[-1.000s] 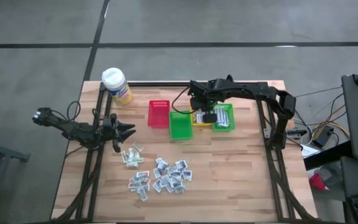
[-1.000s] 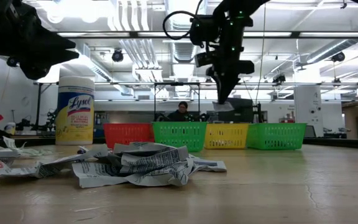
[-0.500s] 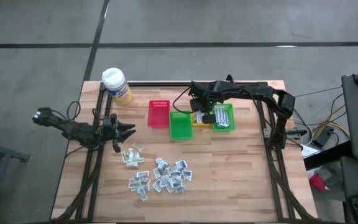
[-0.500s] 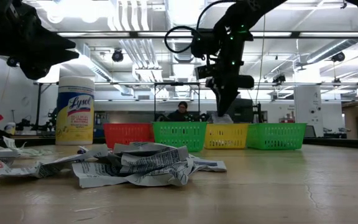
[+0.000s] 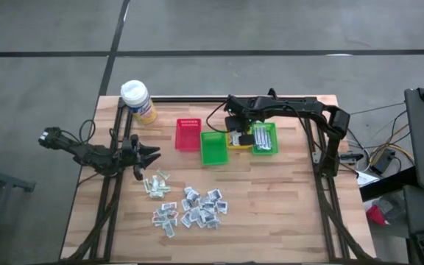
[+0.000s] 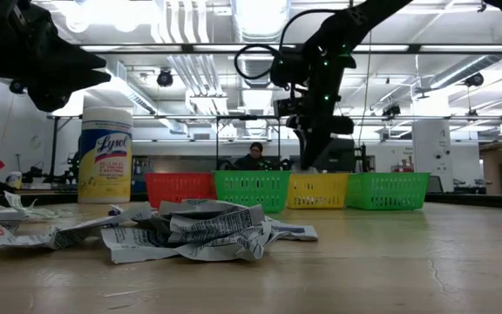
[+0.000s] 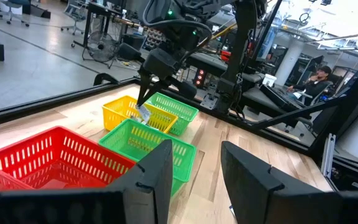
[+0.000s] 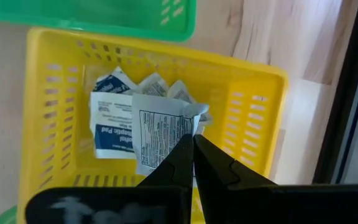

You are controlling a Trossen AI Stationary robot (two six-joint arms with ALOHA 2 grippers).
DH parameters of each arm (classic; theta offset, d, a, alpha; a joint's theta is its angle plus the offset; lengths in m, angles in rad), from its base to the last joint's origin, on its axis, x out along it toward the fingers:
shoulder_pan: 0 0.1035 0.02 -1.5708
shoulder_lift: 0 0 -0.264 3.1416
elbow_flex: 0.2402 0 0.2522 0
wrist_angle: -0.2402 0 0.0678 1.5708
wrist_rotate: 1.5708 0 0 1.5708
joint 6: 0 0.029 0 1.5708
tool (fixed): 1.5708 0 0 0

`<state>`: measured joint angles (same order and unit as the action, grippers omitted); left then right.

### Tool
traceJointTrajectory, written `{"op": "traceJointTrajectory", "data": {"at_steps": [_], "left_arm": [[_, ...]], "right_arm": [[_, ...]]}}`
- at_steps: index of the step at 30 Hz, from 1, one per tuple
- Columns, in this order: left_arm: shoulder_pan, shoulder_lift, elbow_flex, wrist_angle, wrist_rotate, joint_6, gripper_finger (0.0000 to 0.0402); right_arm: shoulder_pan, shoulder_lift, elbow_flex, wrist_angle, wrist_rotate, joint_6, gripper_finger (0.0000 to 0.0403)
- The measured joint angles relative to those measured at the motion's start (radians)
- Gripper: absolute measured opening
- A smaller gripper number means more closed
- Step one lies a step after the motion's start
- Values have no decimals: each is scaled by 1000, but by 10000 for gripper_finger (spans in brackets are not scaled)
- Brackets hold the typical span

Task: Pick & Place First Aid Supplies
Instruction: Put the alcohol pad into the yellow basket

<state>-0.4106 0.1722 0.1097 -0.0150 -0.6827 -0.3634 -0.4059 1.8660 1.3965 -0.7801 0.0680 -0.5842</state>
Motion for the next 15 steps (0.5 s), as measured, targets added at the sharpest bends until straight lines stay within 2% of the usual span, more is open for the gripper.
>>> {"op": "traceJointTrajectory", "data": {"at_steps": [15], "left_arm": [[0,0,0,0,0,3,131]], "right_arm": [[-7,0,-40,60,-27,-51,8]]}}
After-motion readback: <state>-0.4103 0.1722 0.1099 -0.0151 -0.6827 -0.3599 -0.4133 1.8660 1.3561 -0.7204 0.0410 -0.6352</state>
